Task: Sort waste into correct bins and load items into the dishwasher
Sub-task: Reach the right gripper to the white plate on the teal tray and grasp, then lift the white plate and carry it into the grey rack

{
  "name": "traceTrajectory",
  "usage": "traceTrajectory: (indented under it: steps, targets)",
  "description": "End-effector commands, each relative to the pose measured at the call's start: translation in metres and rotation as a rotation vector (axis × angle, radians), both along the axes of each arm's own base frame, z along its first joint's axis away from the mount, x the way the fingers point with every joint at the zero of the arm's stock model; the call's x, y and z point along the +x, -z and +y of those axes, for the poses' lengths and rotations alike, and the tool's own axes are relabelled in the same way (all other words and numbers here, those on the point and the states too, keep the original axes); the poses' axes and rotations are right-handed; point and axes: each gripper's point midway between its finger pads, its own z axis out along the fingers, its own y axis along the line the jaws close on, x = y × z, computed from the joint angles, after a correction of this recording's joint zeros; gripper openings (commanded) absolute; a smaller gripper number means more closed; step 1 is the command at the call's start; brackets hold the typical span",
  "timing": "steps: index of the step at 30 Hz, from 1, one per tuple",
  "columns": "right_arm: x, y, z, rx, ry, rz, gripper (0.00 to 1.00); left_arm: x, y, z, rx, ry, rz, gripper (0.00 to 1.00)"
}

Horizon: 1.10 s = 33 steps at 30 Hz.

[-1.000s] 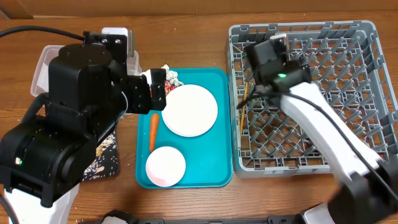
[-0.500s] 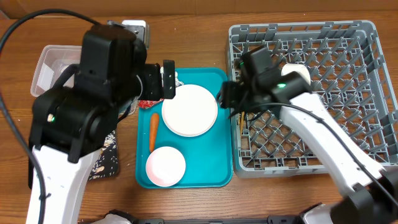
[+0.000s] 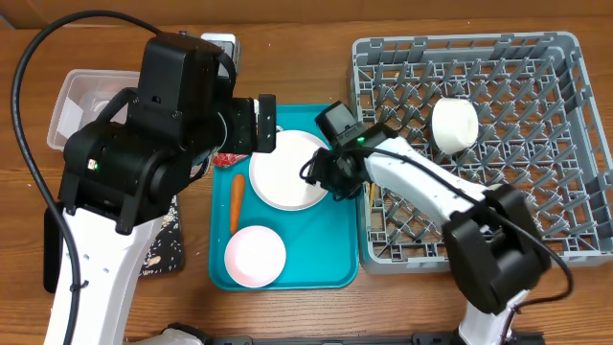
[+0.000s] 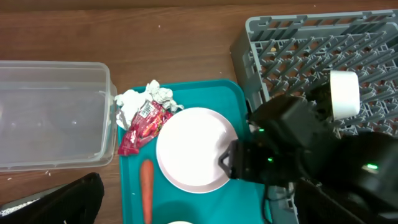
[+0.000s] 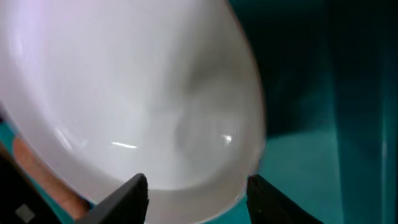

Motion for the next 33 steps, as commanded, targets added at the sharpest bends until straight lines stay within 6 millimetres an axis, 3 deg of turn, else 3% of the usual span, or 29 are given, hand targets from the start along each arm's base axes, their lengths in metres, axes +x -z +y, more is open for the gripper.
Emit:
traceTrajectory:
  steps: [1, 3, 6, 9, 12, 16, 20, 26, 30, 33]
  targets:
    - [-0.007, 0.028, 0.002, -0.018, 0.07, 0.086, 0.53, -0.001, -0.004, 0.001, -0.004, 0.007, -0.008, 1.0]
    - [-0.01, 0.04, 0.004, -0.021, 0.065, 0.11, 0.49, -0.002, -0.004, 0.001, -0.004, 0.007, -0.008, 1.0]
    - [-0.013, 0.046, 0.005, -0.02, 0.062, 0.133, 0.32, -0.002, -0.004, 0.001, -0.003, 0.007, -0.008, 1.0]
    - [-0.011, 0.043, 0.005, -0.018, 0.059, 0.128, 0.31, -0.003, -0.002, 0.001, 0.001, 0.007, 0.002, 1.0]
    - [-0.011, 0.035, 0.005, -0.022, 0.029, 0.12, 0.08, -0.005, 0.0, 0.002, 0.005, 0.007, 0.01, 1.0]
    - [0.001, 0.001, -0.005, -0.078, -0.003, 0.02, 0.04, -0.006, 0.001, 0.003, 0.015, 0.01, 0.016, 1.0]
    - [0.017, -0.054, -0.025, -0.159, -0.007, -0.141, 0.04, -0.005, 0.001, 0.007, 0.031, -0.005, 0.012, 1.0]
    - [0.019, -0.134, -0.025, -0.108, -0.183, -0.357, 0.04, -0.005, 0.002, 0.007, 0.031, -0.005, 0.013, 1.0]
    - [0.009, -0.159, -0.018, -0.049, -0.304, -0.427, 0.04, -0.005, 0.002, 0.007, 0.032, -0.005, 0.013, 1.0]
    - [0.002, -0.162, -0.012, -0.008, -0.333, -0.415, 0.04, -0.005, 0.002, 0.007, 0.031, -0.005, 0.013, 1.0]
